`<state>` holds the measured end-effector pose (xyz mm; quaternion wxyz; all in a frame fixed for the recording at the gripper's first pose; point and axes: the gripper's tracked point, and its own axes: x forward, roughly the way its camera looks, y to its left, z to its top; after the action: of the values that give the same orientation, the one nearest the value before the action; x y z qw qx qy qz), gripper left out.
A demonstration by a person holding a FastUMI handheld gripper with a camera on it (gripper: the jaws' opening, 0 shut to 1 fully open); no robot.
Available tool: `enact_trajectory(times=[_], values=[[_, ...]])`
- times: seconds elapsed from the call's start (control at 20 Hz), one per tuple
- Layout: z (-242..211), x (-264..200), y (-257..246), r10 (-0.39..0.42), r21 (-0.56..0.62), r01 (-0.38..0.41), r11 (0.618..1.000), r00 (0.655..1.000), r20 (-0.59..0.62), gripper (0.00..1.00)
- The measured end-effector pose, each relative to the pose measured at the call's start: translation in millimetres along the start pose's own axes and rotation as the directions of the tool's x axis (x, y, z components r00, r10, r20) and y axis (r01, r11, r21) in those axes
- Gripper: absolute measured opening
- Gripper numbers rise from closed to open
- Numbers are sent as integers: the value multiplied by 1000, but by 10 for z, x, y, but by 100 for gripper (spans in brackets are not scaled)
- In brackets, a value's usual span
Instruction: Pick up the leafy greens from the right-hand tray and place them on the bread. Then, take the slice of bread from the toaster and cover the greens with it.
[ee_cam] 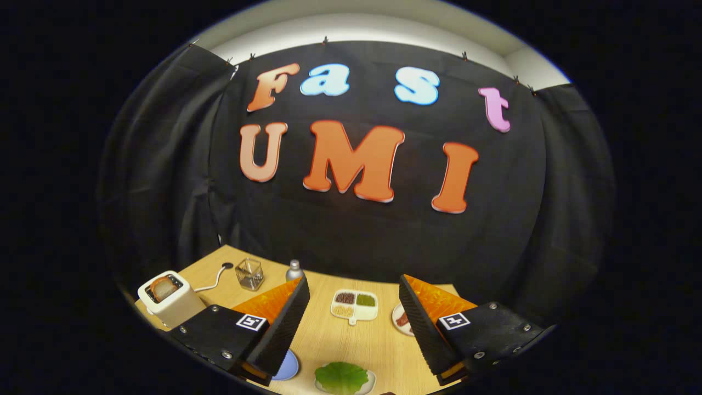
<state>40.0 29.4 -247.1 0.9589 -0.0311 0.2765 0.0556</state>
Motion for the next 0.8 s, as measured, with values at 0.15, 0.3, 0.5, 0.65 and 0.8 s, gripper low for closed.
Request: enact_trajectory(times=[0.15,0.3,0.5,0.65,0.8], values=[[-503,177,13,38,41,-32,999,988,-151,98],[-929,247,34,63,38,-54,998,960,-274,98],[-1580,274,31,110,62,-93,994,889,-444,98],[-2027,264,83,151,109,-109,988,827,-541,96],[-2415,239,99,161,110,-118,987,764,-624,96]])
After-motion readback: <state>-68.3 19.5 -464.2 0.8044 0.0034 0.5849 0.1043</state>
